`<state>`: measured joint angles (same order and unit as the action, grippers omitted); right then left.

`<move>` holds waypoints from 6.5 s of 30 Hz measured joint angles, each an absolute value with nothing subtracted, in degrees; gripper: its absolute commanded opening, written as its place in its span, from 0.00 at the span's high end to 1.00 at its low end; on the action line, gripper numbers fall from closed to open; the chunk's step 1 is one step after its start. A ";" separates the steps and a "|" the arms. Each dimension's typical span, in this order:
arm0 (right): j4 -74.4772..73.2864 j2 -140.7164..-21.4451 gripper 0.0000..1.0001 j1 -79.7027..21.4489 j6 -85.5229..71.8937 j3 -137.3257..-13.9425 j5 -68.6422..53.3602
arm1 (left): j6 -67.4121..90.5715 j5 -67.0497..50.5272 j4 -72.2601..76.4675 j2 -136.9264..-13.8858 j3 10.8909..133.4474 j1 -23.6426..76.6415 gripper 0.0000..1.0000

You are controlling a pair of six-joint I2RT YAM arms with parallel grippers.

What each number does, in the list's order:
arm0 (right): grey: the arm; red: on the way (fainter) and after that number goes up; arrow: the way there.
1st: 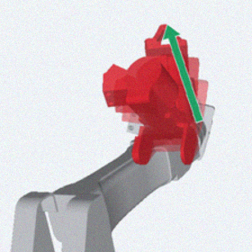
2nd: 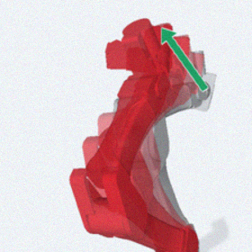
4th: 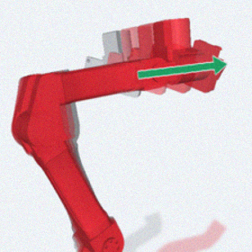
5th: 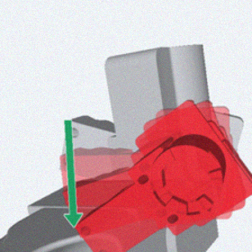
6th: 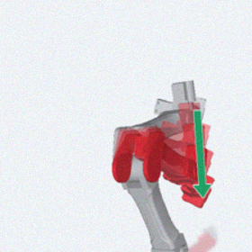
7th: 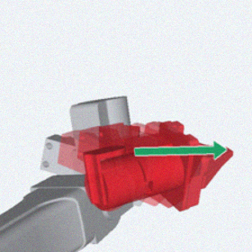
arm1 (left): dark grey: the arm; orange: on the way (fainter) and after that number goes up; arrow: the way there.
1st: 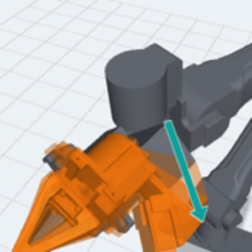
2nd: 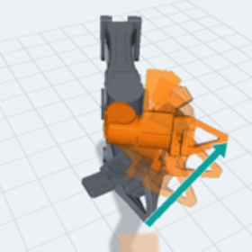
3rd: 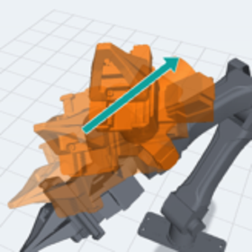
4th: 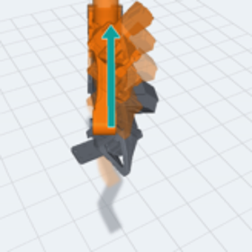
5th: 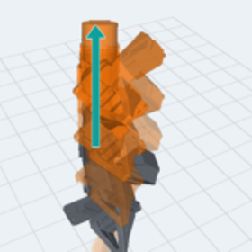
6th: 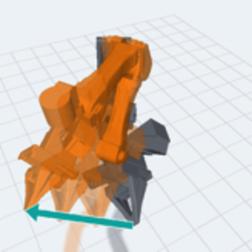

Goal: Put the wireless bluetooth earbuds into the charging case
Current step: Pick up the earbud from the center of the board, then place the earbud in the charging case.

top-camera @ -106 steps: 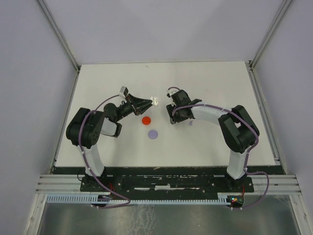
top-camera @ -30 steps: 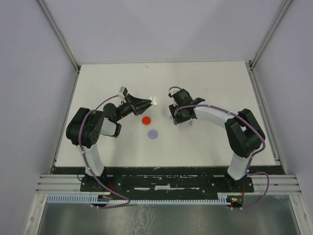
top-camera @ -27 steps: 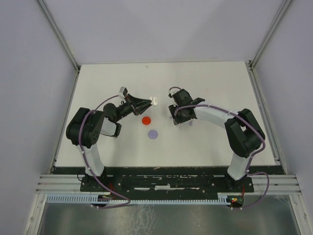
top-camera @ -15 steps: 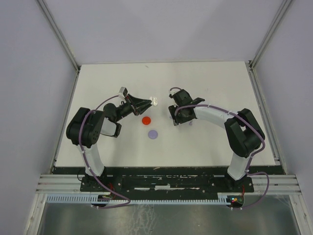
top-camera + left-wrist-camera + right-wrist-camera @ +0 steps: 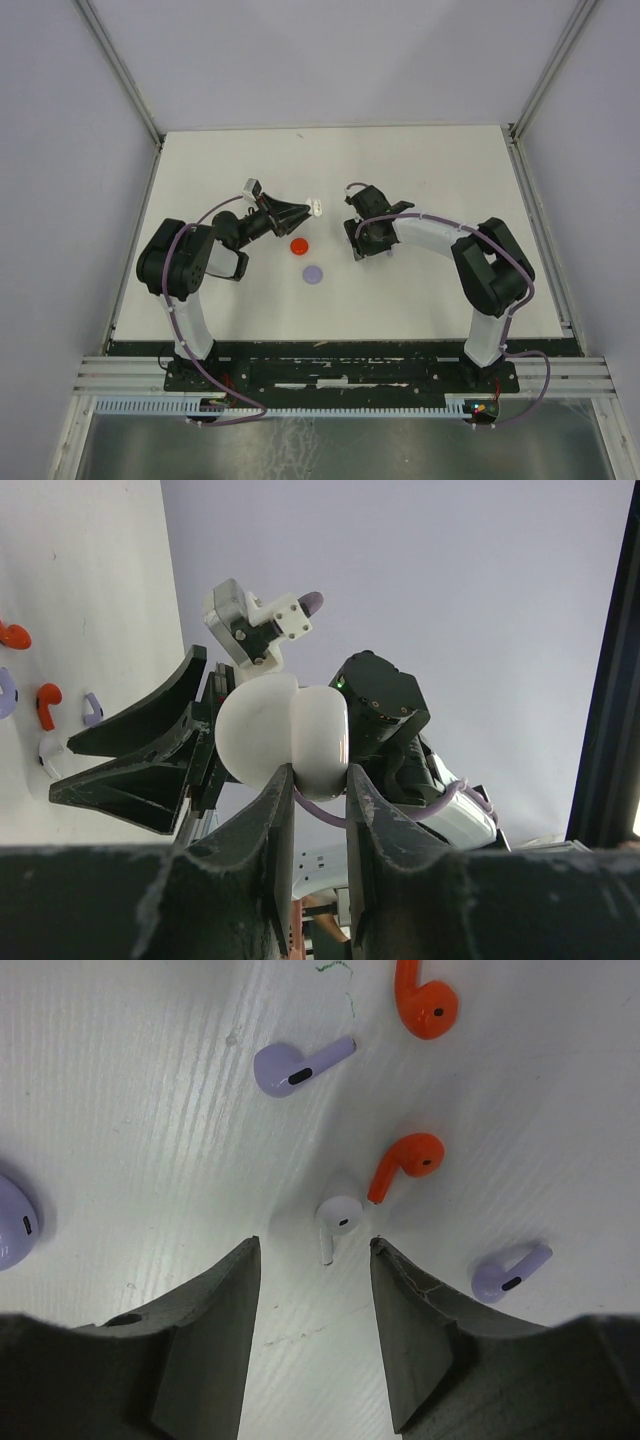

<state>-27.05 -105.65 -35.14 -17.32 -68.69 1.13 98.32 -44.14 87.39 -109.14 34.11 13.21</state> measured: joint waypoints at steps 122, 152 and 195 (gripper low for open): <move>57.84 -87.15 0.99 -29.80 -25.74 -41.32 -20.97 | 108.25 -36.58 87.59 -112.77 40.60 22.24 0.97; 59.77 -88.09 0.99 -29.78 -25.69 -39.86 -20.53 | 108.64 -37.60 87.59 -110.13 40.62 22.26 0.97; 16.86 -74.43 0.28 -29.87 -21.93 -54.59 1.83 | 106.61 -37.89 87.26 -109.73 40.66 22.26 0.97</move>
<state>16.86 -74.43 -29.87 -21.93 -54.59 1.83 106.61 -37.89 87.26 -109.73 40.66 22.26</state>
